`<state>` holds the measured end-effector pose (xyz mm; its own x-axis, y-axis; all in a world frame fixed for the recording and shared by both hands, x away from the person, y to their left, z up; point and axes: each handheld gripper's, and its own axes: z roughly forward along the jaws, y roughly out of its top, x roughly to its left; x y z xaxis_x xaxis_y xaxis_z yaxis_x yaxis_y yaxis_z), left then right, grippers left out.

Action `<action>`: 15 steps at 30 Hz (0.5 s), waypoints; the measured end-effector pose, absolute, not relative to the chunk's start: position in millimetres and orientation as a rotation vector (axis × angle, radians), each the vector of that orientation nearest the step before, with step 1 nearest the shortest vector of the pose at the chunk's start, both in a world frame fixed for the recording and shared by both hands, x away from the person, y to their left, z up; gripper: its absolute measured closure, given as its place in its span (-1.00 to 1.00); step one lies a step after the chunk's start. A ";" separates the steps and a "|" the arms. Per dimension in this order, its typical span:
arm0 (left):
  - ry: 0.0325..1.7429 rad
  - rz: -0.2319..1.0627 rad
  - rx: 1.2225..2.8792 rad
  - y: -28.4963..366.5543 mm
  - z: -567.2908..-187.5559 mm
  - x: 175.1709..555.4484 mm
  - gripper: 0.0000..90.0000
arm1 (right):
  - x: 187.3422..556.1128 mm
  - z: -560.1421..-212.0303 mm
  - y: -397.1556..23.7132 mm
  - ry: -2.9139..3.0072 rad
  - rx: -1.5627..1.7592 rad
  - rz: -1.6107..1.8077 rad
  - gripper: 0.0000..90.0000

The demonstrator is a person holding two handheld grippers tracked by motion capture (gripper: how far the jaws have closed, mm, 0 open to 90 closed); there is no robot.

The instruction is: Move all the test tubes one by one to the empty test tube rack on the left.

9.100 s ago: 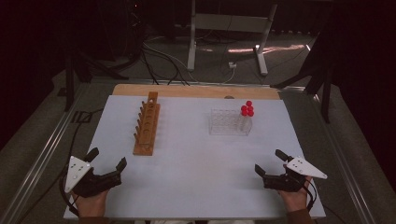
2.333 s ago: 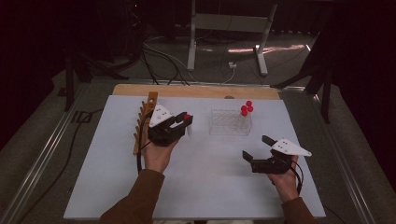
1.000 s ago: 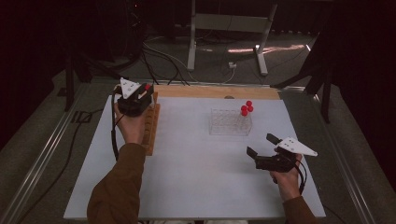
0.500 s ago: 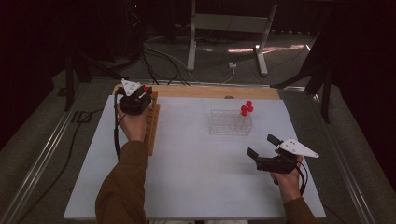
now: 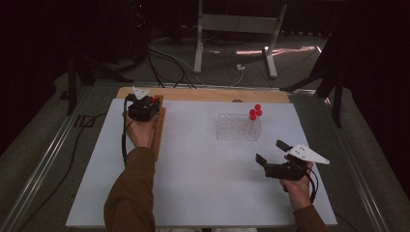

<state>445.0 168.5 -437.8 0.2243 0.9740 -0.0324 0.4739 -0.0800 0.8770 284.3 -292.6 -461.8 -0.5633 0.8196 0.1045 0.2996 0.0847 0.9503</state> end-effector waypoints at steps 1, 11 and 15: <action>1.378 0.762 1.683 169.0 -439.3 446.1 0.56 | 284.4 -462.3 -292.6 1.907 1.102 1.492 -1.00; 1.415 0.717 1.615 180.7 -441.5 437.0 0.07 | 284.3 -463.9 -291.0 1.909 1.106 1.483 -1.00; 1.407 0.705 1.543 191.2 -437.2 423.5 -0.24 | 283.9 -463.3 -290.5 1.904 1.108 1.476 -1.00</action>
